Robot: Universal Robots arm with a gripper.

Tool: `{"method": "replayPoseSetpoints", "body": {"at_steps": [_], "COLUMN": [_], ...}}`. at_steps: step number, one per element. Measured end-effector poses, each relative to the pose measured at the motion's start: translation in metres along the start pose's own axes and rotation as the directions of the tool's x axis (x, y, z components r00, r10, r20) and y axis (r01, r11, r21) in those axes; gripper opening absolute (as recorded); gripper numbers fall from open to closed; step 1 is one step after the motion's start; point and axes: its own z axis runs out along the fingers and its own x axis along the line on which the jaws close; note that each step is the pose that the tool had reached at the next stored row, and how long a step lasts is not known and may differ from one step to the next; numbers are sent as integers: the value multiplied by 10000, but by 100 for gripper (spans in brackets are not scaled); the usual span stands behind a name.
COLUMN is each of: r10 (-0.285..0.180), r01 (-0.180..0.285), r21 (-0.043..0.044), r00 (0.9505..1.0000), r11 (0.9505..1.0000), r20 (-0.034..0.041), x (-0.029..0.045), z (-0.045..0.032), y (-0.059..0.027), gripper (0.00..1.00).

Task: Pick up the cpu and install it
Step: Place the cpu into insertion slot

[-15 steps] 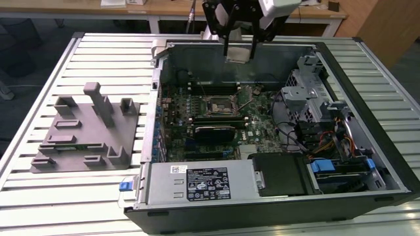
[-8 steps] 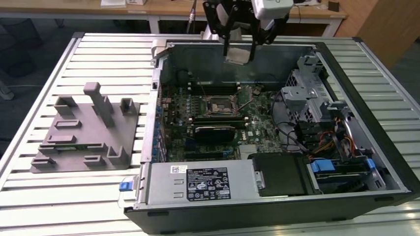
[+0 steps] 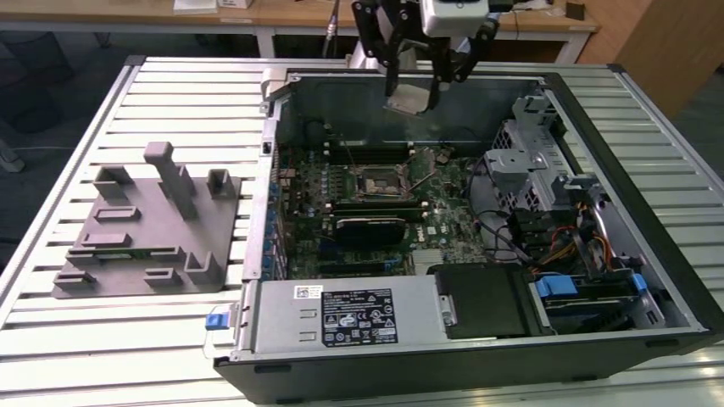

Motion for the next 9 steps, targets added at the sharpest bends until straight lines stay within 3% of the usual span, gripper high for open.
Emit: {"method": "replayPoseSetpoints", "body": {"at_steps": [4, 9], "r10": [735, 1478], "r01": [-735, -1478], "r21": [18, 34], "r00": [9973, 9890], "r11": [9973, 9890], "r20": [27, 55], "x": [0, 0], "z": [8, 15], "y": [0, 0], "gripper": [53, 53]}}
